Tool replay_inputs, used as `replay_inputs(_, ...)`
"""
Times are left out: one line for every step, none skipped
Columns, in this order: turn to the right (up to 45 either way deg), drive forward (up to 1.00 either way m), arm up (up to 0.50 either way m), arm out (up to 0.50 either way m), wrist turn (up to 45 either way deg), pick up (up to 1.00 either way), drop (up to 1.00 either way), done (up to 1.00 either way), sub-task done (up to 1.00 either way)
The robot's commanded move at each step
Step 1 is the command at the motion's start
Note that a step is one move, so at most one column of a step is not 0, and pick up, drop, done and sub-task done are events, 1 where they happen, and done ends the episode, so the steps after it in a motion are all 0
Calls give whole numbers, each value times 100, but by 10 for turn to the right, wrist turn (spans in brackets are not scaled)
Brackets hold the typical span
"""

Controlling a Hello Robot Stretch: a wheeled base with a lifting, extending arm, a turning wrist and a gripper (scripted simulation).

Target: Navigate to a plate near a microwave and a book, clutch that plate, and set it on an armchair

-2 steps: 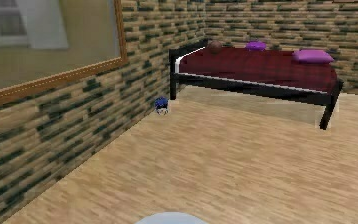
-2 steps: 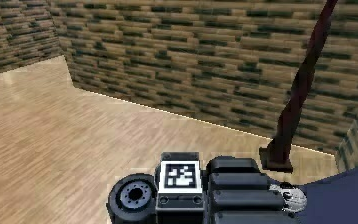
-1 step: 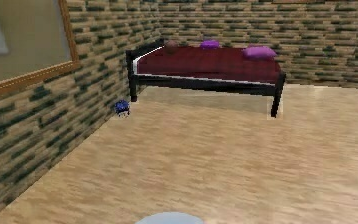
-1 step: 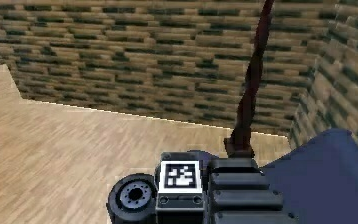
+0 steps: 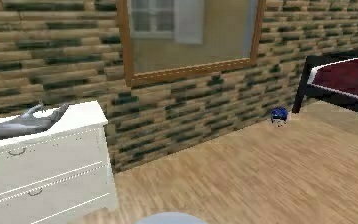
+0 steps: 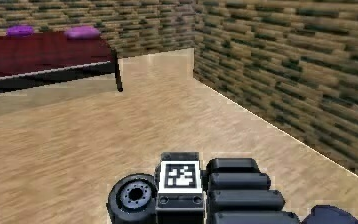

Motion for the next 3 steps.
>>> replay_inputs(-450, 0, 0, 0, 0, 0, 0, 0, 0)
replay_inputs(-450, 0, 0, 0, 0, 0, 0, 0, 0)
replay_inputs(-120, 0, 0, 0, 0, 0, 0, 0, 0)
